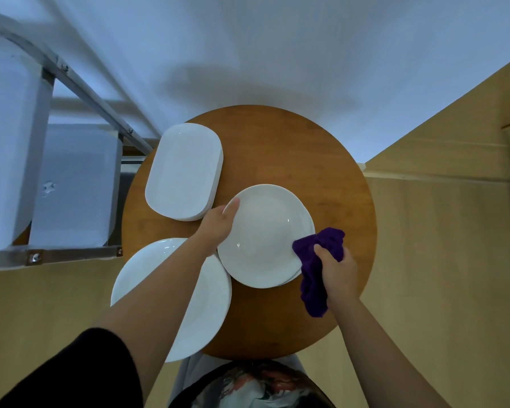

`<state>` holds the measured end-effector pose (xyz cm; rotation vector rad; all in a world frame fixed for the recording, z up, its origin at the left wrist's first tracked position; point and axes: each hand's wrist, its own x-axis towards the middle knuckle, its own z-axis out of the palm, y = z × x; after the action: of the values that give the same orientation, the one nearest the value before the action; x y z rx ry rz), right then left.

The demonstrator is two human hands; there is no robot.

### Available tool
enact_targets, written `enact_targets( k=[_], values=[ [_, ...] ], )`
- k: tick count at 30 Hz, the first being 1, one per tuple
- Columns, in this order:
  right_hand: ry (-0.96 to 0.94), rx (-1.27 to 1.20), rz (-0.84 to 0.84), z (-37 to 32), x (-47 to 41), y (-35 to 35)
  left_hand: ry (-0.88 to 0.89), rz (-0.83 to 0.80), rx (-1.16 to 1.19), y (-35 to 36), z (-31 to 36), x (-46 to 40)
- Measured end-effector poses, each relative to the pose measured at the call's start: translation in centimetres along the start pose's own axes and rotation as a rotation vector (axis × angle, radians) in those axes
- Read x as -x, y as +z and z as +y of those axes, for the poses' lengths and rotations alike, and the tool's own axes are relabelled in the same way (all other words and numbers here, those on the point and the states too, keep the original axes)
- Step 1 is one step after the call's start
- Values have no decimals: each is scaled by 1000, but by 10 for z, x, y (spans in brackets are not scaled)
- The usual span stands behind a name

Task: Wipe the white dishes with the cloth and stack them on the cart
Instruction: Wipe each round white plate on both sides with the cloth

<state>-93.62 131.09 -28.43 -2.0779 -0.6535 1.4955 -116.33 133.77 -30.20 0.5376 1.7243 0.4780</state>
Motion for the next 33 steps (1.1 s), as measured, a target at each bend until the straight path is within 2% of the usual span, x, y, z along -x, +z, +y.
enact_targets(
  k=[6, 8, 10, 11, 13, 14, 16, 22, 27, 30, 33],
  values=[
    [-57, -45, 9, 2, 17, 0, -46, 10, 175, 5, 0, 17],
    [-133, -31, 17, 2, 28, 1, -56, 17, 295, 7, 2, 30],
    [-259, 61, -62, -4, 43, 4, -55, 9, 383, 12, 4, 43],
    [-335, 195, -126, -6, 47, 6, -53, 7, 412, 14, 4, 50],
    [-426, 693, -216, -13, 50, 11, -32, 12, 468, 18, 6, 65],
    [-455, 930, -183, -15, 52, 12, -20, 17, 502, 20, 6, 72],
    [-511, 1075, -80, -24, 57, 12, -7, 33, 569, 21, 9, 89],
    [-749, 718, 197, -63, 89, 26, 11, 132, 613, 12, 35, 146],
    [-921, 645, 67, -113, 115, 45, 173, 160, 655, 1, 56, 187],
    [-1115, 569, -23, -135, 147, 55, 286, 161, 688, -9, 70, 207],
    [-1314, 630, -164, -139, 179, 62, 326, 157, 891, -12, 76, 218]
  ],
)
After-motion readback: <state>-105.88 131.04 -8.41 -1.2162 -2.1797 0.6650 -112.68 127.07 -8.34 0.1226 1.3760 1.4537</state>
